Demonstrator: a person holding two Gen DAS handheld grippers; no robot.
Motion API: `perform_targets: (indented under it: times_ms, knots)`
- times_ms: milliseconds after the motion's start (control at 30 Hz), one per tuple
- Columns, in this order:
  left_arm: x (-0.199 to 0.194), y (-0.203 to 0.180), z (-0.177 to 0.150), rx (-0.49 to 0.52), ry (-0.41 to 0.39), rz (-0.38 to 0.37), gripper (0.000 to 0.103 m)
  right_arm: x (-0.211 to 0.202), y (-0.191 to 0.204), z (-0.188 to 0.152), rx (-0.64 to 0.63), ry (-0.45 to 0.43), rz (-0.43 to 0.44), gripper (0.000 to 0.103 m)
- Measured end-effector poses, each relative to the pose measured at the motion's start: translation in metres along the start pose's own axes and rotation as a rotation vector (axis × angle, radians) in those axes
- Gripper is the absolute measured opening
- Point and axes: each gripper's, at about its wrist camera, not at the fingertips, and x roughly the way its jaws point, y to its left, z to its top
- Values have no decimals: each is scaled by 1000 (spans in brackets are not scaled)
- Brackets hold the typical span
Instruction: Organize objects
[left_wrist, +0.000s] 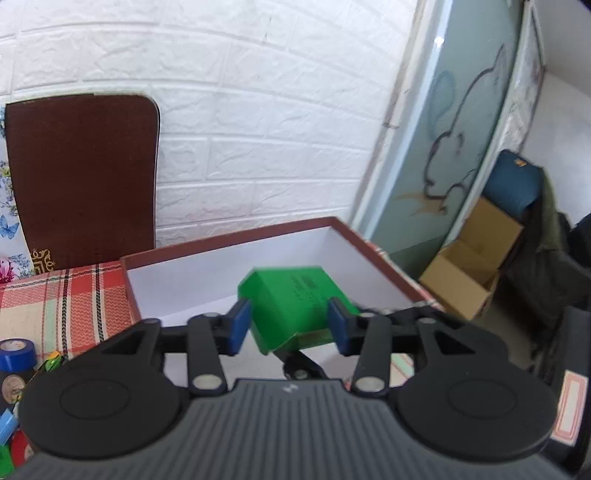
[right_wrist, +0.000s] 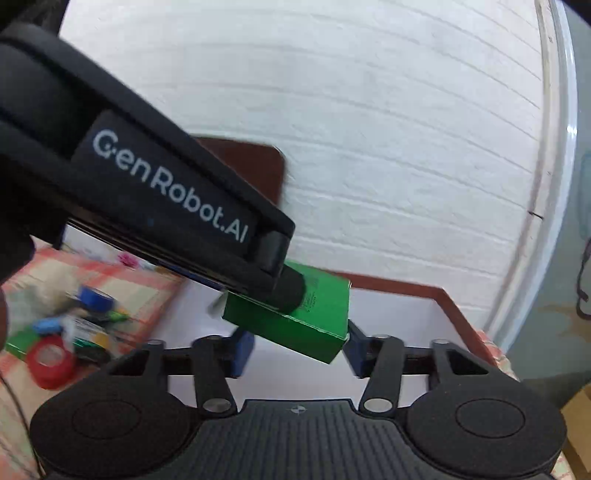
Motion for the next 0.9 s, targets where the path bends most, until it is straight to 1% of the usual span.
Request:
perform_targets:
  times_ms: [33, 67, 100, 167, 200, 233, 300, 333, 400, 433, 467, 533, 567, 633, 667, 700, 767, 833, 900]
  knots:
    - [8, -2, -1, 2, -7, 31, 52, 3, -9, -8, 2, 8, -33, 74]
    - [16, -1, -2, 0, -18, 54, 53, 8, -16, -14, 7, 23, -53, 71]
    - [21, 2, -2, -3, -34, 72, 58, 11, -25, -18, 27, 37, -61, 71]
    - [26, 6, -5, -8, -64, 109, 62, 10, -41, -25, 96, 34, -56, 71]
    - [30, 8, -6, -8, -61, 129, 62, 7, -48, -28, 127, 25, -62, 71]
    - [37, 10, -9, -10, -47, 143, 62, 3, -53, -31, 153, 7, -65, 71]
    - [44, 14, -15, -29, -22, 156, 62, -9, -61, -39, 202, -65, -72, 71]
    - [43, 15, -19, -40, -19, 151, 62, -10, -51, -41, 225, -105, -84, 73]
    - [28, 12, -28, -34, -40, 132, 62, -34, -55, -48, 291, -182, -99, 86]
    - [17, 9, -33, -15, -58, 126, 62, -43, -57, -53, 330, -204, -107, 99]
    - [4, 5, -39, 8, -78, 120, 62, -57, -61, -62, 373, -219, -112, 102]
    - [-24, 0, -54, 42, -111, 97, 65, -68, -63, -75, 472, -225, -128, 102]
    - [-36, -1, -62, 54, -122, 86, 68, -74, -62, -83, 528, -202, -154, 102]
    - [-59, -2, -80, 68, -138, 89, 72, -86, -60, -102, 609, -129, -186, 102]
    - [-68, -1, -90, 65, -139, 92, 75, -83, -59, -109, 617, -101, -189, 102]
    - [-75, 1, -99, 59, -128, 95, 77, -84, -54, -112, 596, -76, -188, 102]
    - [-84, 5, -119, 45, -84, 106, 77, -88, -41, -112, 530, -34, -198, 102]
    - [-88, 10, -137, 24, -34, 124, 77, -99, -29, -111, 500, -55, -210, 102]
    - [-92, 13, -152, 4, 4, 133, 77, -112, -20, -111, 504, -124, -214, 102]
